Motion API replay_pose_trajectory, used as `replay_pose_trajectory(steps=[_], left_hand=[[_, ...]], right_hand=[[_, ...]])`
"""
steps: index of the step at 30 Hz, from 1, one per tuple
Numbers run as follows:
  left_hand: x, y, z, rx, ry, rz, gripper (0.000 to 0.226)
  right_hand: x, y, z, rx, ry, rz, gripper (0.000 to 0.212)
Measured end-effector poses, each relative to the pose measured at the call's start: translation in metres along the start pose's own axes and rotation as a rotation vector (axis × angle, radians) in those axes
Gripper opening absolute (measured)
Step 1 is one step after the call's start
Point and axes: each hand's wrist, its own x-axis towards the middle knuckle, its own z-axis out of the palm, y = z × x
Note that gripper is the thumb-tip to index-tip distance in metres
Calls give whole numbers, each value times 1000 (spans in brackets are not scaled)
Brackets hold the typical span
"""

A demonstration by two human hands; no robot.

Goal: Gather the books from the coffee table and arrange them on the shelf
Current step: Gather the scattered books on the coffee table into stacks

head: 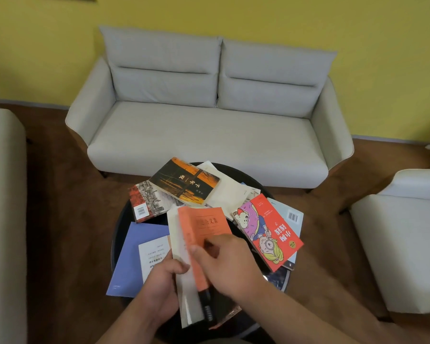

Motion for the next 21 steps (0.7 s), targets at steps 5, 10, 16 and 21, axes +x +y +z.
replay_pose_trajectory(steps=[5, 10, 16, 21], left_hand=[[-4, -2, 1, -25, 48, 9, 59], [-5, -3, -5, 6, 118, -29, 81], [0, 1, -2, 65, 160, -63, 52], [2, 0, 3, 174, 117, -78, 51]], right_hand=[[-12, 4, 4, 223, -44, -27, 23], [-8, 25, -17, 217, 181, 48, 11], [-17, 56, -10, 822, -154, 256, 58], [-11, 74, 1, 727, -3, 111, 41]])
